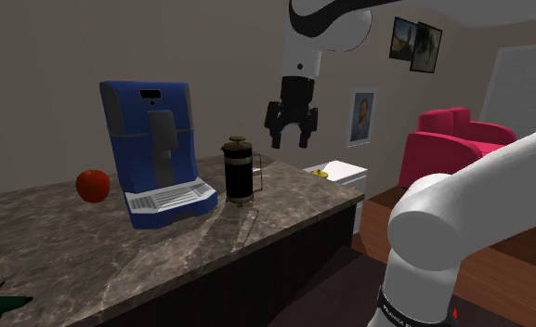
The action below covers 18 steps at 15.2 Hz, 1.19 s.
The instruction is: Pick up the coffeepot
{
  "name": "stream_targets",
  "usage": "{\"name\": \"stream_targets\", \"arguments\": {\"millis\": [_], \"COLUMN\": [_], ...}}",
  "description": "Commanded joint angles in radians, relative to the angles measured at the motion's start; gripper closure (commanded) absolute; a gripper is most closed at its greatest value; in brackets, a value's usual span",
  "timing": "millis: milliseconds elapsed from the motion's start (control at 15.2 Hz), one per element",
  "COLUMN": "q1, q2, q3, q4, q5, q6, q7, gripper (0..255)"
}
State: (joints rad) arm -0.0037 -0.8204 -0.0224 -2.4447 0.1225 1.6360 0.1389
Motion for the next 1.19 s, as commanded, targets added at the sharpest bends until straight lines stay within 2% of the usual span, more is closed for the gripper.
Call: {"name": "stream_targets", "arguments": {"millis": [0,528,1122], "q1": [0.0,-0.013,-0.026], "q2": [0.0,0.332,0.691], "q3": [0.0,-0.019,-0.037], "q4": [0.0,0.237,0.594], "q5": [0.0,-0.038,-0.068], "q6": [0.0,0.09,0.09], "q7": [0.0,-0.026,-0.042], "gripper": [0,0,0]}}
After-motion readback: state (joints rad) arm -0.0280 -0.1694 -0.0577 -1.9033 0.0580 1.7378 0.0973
